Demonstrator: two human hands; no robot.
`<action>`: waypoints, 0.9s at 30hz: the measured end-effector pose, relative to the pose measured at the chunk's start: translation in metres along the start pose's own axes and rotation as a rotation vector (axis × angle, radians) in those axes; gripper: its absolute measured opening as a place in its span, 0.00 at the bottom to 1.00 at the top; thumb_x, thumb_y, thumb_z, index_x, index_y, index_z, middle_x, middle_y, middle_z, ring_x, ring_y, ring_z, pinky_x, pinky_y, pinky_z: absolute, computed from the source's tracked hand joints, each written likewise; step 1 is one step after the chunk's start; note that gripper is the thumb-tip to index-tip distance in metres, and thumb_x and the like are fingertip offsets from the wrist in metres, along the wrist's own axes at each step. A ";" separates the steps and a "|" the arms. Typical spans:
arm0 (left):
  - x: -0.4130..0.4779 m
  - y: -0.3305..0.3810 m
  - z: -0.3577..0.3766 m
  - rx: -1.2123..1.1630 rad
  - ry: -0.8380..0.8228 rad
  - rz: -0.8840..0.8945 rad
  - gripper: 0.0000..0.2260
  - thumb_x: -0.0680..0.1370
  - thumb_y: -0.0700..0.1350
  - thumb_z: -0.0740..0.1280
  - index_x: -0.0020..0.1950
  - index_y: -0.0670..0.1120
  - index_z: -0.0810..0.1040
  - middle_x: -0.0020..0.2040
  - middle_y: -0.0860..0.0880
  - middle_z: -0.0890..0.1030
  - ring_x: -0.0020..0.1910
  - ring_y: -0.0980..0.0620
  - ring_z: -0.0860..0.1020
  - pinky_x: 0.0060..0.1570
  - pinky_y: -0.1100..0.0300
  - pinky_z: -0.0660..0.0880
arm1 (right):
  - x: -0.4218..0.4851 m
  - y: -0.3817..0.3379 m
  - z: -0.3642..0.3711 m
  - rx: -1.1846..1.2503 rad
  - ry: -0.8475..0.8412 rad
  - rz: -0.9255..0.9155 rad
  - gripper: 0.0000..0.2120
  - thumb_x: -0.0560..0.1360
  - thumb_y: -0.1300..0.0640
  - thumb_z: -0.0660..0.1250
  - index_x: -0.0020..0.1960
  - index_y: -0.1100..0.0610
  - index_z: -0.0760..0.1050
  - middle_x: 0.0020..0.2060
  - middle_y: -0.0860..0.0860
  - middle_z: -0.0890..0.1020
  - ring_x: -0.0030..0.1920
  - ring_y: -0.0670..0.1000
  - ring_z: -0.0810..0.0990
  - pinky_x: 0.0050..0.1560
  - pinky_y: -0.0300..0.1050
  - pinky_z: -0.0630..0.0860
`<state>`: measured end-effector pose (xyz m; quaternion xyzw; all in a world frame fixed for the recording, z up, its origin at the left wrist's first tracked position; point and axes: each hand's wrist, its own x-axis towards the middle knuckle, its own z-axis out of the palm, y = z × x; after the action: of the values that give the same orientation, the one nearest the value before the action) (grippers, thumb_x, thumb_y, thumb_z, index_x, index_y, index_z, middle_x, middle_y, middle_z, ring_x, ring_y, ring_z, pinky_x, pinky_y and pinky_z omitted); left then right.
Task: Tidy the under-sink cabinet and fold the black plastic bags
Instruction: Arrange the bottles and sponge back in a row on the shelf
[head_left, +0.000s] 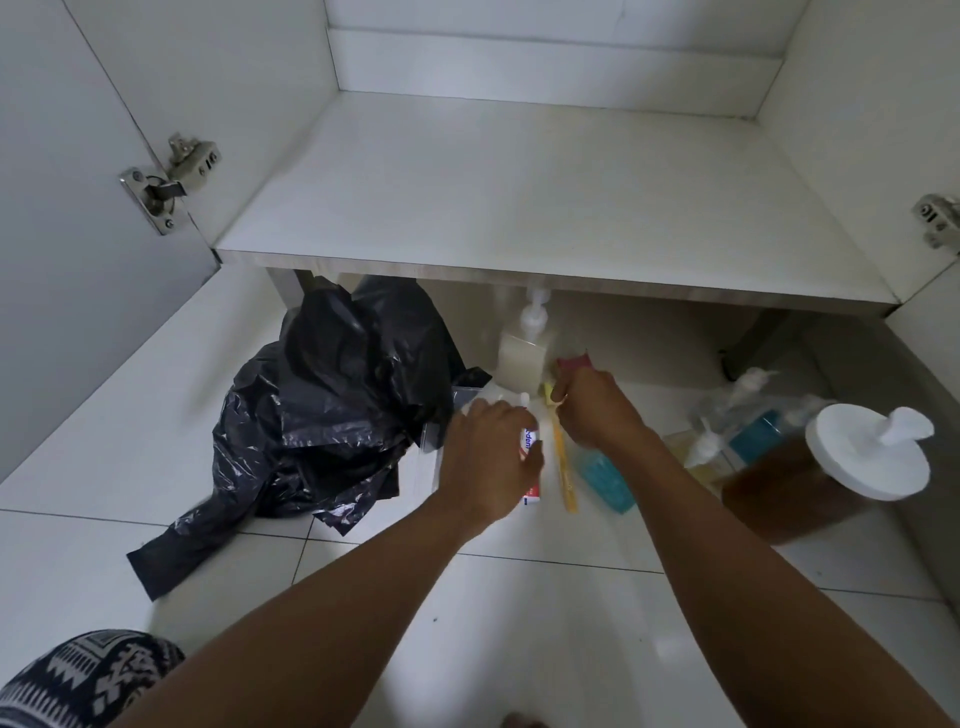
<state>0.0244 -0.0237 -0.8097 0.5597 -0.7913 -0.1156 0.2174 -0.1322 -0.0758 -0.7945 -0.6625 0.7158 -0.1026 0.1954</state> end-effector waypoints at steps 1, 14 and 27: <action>0.005 0.006 0.007 0.126 -0.037 0.069 0.08 0.74 0.52 0.71 0.51 0.52 0.83 0.46 0.52 0.83 0.51 0.47 0.77 0.50 0.51 0.69 | 0.005 0.001 -0.002 -0.034 -0.027 -0.008 0.14 0.74 0.69 0.65 0.58 0.61 0.76 0.60 0.60 0.76 0.60 0.58 0.76 0.50 0.39 0.68; 0.042 0.020 0.036 0.711 -0.422 0.145 0.26 0.80 0.52 0.63 0.77 0.50 0.65 0.63 0.45 0.79 0.73 0.38 0.60 0.74 0.37 0.46 | 0.033 0.020 0.001 -0.273 -0.526 -0.017 0.17 0.79 0.66 0.64 0.65 0.54 0.77 0.56 0.55 0.80 0.53 0.56 0.82 0.56 0.51 0.81; 0.052 0.024 0.050 0.829 -0.512 0.152 0.13 0.82 0.51 0.61 0.64 0.50 0.78 0.62 0.47 0.80 0.73 0.38 0.62 0.75 0.37 0.45 | 0.043 0.033 0.003 -0.178 -0.481 0.068 0.12 0.75 0.60 0.72 0.57 0.59 0.80 0.50 0.53 0.82 0.48 0.53 0.83 0.55 0.48 0.81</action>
<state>-0.0336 -0.0676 -0.8322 0.4933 -0.8374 0.0913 -0.2169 -0.1624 -0.1148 -0.8170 -0.6581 0.6768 0.1279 0.3041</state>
